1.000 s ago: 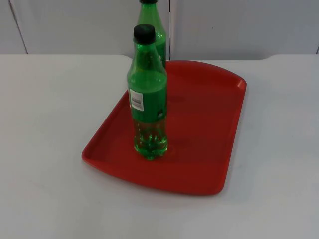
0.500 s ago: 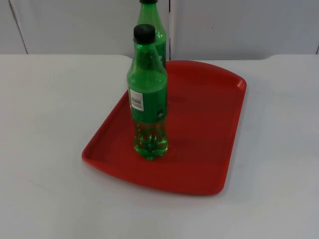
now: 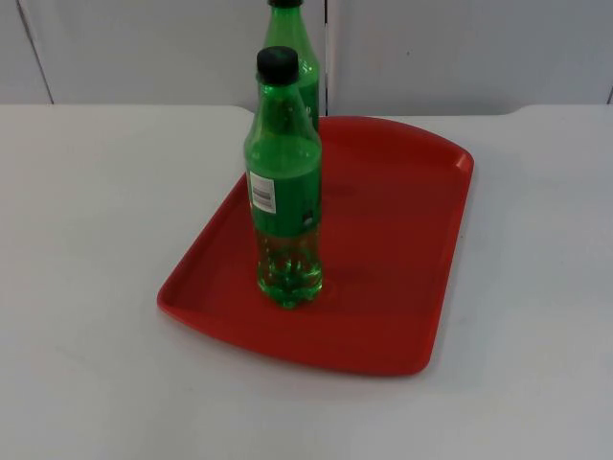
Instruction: Place the bottle upright on the tray.
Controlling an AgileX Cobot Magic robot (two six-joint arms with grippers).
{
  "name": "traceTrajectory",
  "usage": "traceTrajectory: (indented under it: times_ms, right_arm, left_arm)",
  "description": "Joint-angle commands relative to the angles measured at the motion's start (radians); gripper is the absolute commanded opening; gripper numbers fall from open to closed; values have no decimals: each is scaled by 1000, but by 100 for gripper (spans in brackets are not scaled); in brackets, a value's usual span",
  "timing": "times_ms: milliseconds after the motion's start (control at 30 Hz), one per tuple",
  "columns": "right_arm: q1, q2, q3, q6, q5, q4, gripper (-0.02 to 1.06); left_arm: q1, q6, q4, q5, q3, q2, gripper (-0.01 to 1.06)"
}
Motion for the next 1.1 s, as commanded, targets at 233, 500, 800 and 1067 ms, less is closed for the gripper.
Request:
traceTrajectory:
  times_ms: [233, 500, 800, 1067]
  right_arm:
    - [0, -3, 7, 0, -11, -6, 105]
    - [0, -3, 7, 0, -11, -6, 105]
    - [0, -3, 7, 0, -11, -2, 105]
    - [0, -3, 7, 4, -13, -3, 105]
  left_arm:
    - [153, -8, 29, -3, 5, -4, 105]
    - [312, -8, 29, -3, 5, -4, 105]
    - [326, -8, 29, -3, 5, -4, 105]
    - [326, -8, 29, -3, 5, -4, 105]
